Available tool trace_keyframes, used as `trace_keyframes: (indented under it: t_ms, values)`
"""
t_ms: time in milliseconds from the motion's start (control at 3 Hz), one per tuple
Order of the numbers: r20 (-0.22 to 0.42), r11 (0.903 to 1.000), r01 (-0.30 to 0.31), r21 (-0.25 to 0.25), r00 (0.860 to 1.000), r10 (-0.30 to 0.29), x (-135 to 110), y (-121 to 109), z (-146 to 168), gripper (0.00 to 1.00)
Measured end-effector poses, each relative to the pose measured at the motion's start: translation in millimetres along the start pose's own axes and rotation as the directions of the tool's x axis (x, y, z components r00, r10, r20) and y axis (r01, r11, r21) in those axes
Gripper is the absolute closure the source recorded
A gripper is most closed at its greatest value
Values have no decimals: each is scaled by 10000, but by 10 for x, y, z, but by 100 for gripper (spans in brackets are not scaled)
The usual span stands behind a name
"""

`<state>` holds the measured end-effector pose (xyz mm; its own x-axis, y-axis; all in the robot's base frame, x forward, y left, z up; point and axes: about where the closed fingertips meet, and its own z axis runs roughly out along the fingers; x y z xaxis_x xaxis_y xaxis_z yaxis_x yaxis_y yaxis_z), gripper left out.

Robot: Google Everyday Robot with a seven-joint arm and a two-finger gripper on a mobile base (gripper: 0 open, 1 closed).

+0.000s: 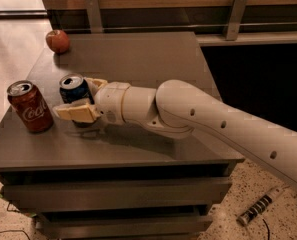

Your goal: Move pepsi can near coke can

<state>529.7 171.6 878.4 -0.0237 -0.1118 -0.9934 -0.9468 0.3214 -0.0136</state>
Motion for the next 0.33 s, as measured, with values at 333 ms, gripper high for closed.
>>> trace_keyframes:
  t_ms: [333]
  values:
    - [0,10000,5,-14,10000,-5,-3,6,5,0]
